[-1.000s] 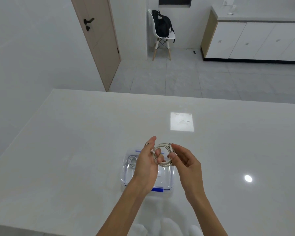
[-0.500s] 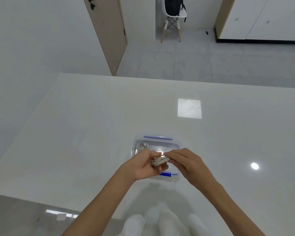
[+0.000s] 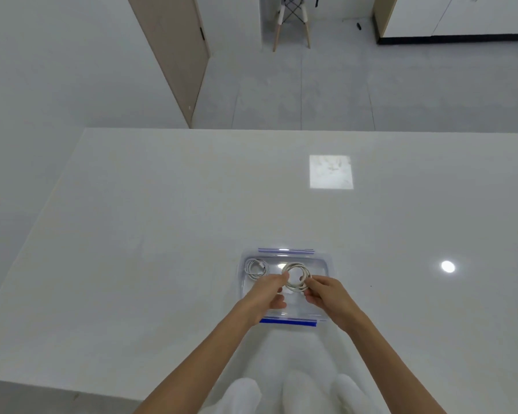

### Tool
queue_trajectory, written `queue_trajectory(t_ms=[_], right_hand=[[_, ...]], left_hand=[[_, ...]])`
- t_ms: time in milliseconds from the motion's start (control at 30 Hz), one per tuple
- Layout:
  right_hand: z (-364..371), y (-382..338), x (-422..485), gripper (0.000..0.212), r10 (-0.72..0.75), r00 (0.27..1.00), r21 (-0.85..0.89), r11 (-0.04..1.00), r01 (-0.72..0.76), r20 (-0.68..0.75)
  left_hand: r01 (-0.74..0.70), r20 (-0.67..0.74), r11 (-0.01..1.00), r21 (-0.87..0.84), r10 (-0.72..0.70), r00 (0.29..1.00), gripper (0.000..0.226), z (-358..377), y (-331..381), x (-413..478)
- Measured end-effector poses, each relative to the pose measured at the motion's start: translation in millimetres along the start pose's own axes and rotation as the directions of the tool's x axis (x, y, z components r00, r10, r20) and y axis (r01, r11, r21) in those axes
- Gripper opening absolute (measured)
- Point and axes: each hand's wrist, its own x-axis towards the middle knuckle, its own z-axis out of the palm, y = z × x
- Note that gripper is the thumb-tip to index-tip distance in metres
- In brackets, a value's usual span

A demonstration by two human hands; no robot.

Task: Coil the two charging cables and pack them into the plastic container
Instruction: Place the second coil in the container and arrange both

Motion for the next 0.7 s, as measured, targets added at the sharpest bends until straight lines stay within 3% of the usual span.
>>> queue_trajectory(t_ms=[167, 367, 467, 533, 700], right_hand=[[6, 12, 47, 0.027, 0.092, 0.995, 0.04, 0.995, -0.093, 0.021], [15, 30, 86, 0.023, 0.167, 0.983, -0.096, 0.98, -0.174, -0.07], [21, 38, 99, 0.024, 0.111, 0.978, -0.208, 0.967, -0.147, -0.174], [26, 40, 103, 0.021, 0.048, 0.973, -0.262, 0.959, -0.108, -0.224], [36, 37, 103, 0.028, -0.151, 0.947, -0.392, 0.919, 0.029, -0.284]], left_hand=[[-0.041, -0.135, 0.986, -0.16, 0.019, 0.991, 0.03, -1, -7, 50], [0.013, -0.156, 0.979, -0.203, -0.046, 0.987, 0.023, 2, -16, 85], [0.032, -0.172, 0.976, -0.214, -0.07, 0.983, 0.008, 3, -20, 93], [0.037, -0.177, 0.975, -0.221, -0.077, 0.981, 0.02, 3, -24, 95], [0.094, -0.132, 0.97, -0.224, -0.126, 0.983, 0.014, -3, -33, 95]])
